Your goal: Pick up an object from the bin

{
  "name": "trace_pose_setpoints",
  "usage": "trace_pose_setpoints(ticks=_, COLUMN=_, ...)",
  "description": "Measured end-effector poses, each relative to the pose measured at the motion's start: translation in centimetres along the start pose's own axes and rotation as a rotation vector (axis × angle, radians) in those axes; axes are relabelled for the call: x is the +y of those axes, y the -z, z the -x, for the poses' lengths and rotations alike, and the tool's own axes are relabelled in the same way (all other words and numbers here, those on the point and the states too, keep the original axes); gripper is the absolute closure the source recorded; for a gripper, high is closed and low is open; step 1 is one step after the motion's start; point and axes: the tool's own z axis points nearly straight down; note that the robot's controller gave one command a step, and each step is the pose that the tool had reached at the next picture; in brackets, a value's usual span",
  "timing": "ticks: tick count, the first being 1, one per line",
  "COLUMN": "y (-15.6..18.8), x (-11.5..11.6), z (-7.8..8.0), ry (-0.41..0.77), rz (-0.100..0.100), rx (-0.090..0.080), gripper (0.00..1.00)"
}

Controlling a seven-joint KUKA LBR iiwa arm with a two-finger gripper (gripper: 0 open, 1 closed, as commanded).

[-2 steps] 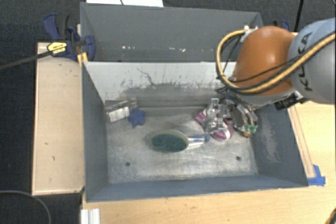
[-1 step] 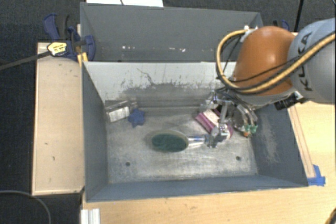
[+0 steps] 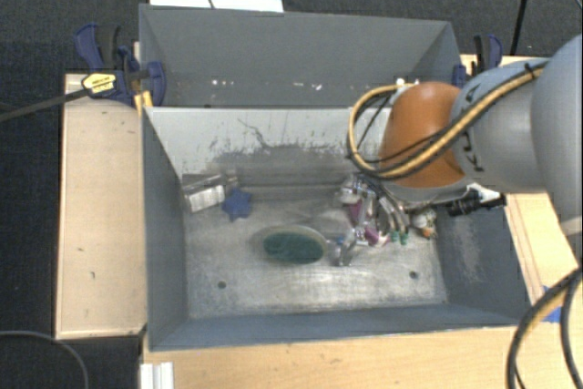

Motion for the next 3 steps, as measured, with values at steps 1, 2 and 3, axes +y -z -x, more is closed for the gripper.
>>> trace_pose_setpoints(ticks=1, y=0.2, x=-4.2, z=-2.4, ry=-0.091, rz=0.001, rx=-0.003, gripper=0.0)
trace_pose_setpoints(ticks=2, y=2.6, x=3.1, z=-2.6, ry=-0.117, rz=0.001, rx=0.001, gripper=0.0)
trace_pose_setpoints(ticks=3, y=2.5, x=2.6, z=-2.6, ry=-0.123, rz=-0.004, rx=0.002, gripper=1.0)
